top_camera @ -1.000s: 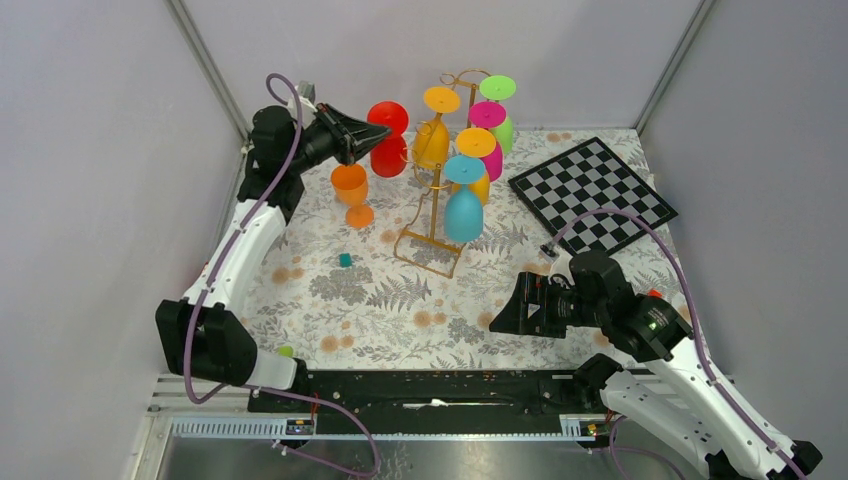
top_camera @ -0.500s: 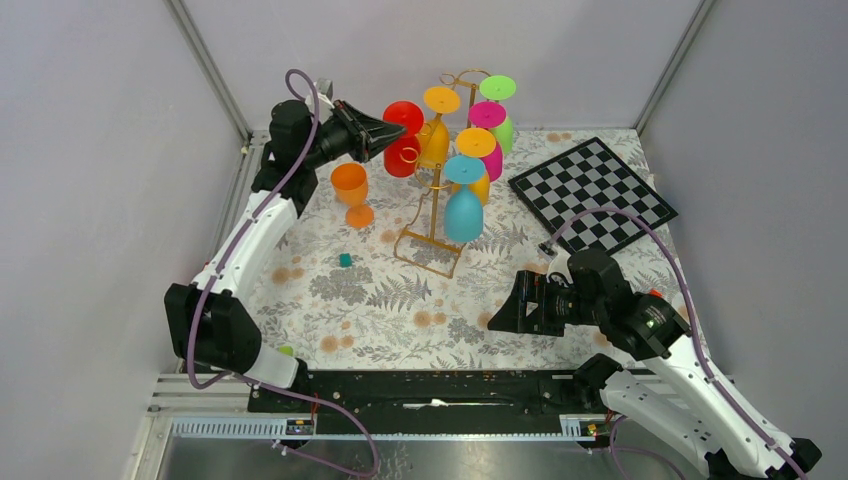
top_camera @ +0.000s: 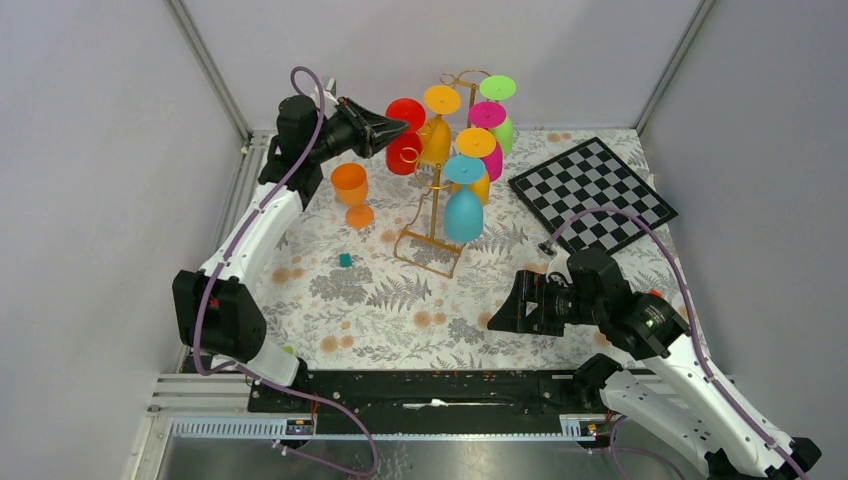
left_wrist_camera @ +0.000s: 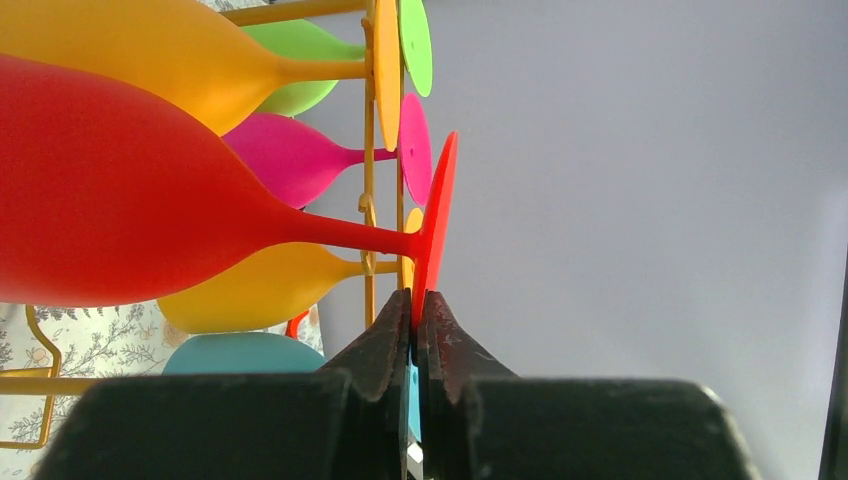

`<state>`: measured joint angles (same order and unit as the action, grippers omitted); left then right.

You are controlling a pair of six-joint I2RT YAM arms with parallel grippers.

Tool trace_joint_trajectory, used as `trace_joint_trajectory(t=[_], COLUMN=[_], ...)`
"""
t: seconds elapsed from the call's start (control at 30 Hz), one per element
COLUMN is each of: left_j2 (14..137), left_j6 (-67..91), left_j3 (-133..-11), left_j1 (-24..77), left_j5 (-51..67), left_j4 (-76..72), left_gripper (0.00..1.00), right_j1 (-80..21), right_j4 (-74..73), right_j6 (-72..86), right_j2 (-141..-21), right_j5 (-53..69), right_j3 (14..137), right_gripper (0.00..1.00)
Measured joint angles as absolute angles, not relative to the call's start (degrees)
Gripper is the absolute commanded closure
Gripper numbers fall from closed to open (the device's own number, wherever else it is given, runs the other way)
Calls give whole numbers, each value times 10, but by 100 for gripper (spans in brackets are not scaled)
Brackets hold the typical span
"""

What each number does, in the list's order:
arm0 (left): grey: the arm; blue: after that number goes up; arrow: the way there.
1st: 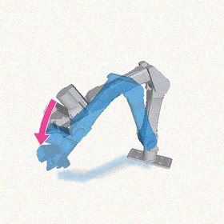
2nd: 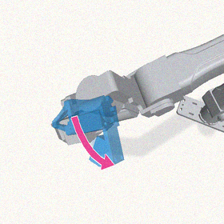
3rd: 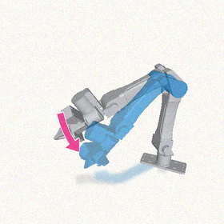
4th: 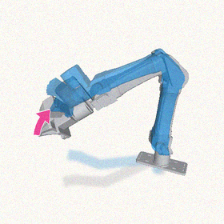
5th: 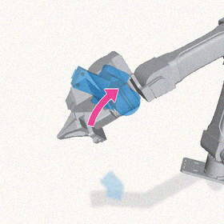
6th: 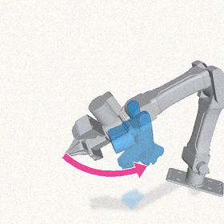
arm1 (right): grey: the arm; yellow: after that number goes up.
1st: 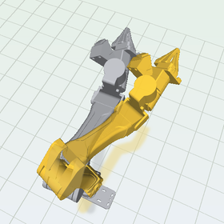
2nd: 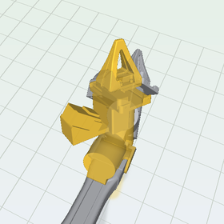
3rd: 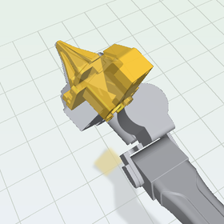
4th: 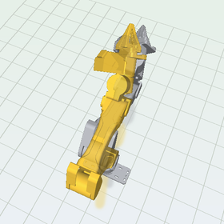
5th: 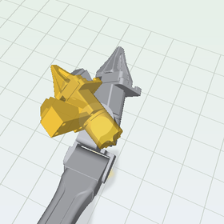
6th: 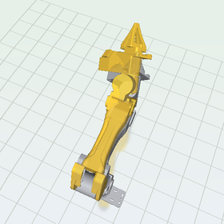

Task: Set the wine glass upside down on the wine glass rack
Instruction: Turn the wine glass upside down at the wine rack.

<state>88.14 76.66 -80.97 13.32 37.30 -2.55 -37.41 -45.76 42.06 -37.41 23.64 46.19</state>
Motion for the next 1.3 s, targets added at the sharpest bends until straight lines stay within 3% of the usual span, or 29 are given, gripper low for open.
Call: trace_joint_trajectory(t=[1.3], left_j2=[909], left_j6=[794], left_j3=[-841], left_j1=[148], left_j5=[364], left_j4=[10], left_gripper=[100], right_j1=[-374], right_j4=[-456], right_j6=[421], right_j2=[-369], right_j5=[236], right_j3=[457], right_gripper=[2])
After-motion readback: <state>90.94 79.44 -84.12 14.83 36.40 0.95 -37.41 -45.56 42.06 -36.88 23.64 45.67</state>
